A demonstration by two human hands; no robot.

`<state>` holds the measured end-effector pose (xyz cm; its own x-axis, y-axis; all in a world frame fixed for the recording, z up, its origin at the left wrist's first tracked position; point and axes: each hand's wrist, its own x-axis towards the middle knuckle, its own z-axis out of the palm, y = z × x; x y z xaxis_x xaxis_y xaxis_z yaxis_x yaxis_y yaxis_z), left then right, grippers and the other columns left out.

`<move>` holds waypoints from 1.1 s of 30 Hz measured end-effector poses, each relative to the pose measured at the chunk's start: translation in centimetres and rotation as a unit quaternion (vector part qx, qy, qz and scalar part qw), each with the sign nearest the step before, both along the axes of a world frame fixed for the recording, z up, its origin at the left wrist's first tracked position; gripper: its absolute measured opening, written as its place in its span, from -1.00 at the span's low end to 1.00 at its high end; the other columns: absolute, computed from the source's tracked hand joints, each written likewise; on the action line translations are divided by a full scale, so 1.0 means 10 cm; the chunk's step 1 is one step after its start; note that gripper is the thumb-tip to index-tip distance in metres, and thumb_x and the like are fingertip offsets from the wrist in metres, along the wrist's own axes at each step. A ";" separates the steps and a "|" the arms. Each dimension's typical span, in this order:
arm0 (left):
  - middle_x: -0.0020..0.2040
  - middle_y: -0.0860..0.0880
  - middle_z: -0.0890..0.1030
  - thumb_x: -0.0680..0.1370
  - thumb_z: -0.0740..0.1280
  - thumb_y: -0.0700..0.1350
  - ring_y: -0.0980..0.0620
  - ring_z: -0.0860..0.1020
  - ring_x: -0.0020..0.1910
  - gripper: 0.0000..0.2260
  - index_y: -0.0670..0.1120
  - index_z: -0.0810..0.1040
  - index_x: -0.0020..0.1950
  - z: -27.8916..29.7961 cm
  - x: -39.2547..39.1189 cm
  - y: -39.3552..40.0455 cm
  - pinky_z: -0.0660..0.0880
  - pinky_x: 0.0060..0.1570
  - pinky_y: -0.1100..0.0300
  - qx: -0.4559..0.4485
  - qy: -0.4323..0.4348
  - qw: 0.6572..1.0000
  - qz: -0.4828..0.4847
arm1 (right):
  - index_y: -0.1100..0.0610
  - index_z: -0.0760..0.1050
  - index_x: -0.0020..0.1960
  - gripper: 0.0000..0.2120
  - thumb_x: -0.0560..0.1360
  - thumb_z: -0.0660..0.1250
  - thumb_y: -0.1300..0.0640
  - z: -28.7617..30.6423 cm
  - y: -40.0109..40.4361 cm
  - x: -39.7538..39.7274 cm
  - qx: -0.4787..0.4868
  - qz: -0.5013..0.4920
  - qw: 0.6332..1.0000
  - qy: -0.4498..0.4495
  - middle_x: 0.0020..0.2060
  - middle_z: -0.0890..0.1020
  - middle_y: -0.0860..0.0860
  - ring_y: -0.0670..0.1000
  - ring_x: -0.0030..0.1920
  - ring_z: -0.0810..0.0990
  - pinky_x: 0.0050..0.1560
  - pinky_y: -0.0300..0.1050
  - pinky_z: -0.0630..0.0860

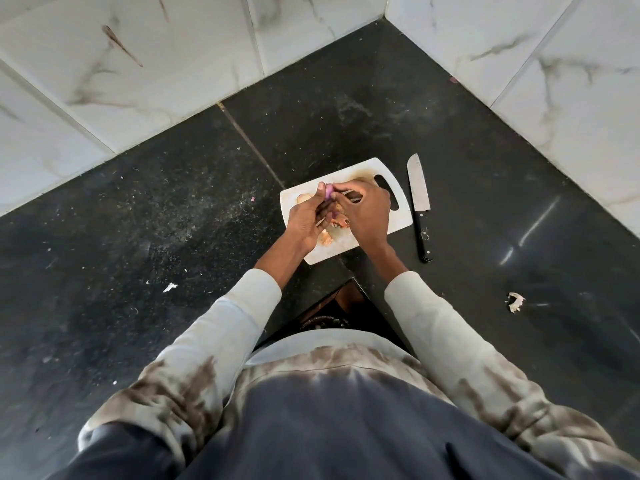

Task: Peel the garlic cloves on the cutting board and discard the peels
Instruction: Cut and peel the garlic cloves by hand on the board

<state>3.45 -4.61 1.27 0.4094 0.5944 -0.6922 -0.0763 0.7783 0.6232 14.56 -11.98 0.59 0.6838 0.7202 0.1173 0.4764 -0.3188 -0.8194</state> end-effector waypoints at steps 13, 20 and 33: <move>-0.07 -0.04 0.74 0.60 0.47 0.07 0.05 0.69 -0.04 -0.78 -0.09 0.72 0.05 -0.03 -0.01 0.02 0.61 -0.06 0.19 -0.003 0.002 1.000 0.005 | 0.02 0.72 0.18 -0.77 0.55 0.52 -0.01 0.05 -0.04 -0.01 0.023 0.010 0.997 0.069 0.04 0.76 -0.12 -0.15 0.04 0.72 0.21 -0.05 0.67; -0.11 -0.02 0.76 0.57 0.51 0.01 0.07 0.70 -0.08 -0.84 -0.08 0.74 -0.03 -0.03 0.00 0.02 0.63 0.01 0.17 0.013 0.021 1.000 0.002 | 0.00 0.75 0.11 -0.81 0.55 0.51 -0.04 0.03 -0.02 -0.05 0.004 -0.012 1.000 0.026 -0.03 0.76 -0.13 -0.13 -0.01 0.71 0.16 0.04 0.69; -0.06 -0.04 0.76 0.57 0.52 0.00 0.07 0.71 -0.06 -0.84 -0.08 0.75 -0.02 -0.04 0.01 0.01 0.63 -0.01 0.19 0.036 0.037 0.999 0.003 | 0.06 0.73 0.07 -0.83 0.54 0.54 0.01 0.08 -0.01 -0.01 0.007 -0.011 0.998 0.057 -0.10 0.72 -0.15 -0.16 -0.10 0.71 0.05 -0.25 0.66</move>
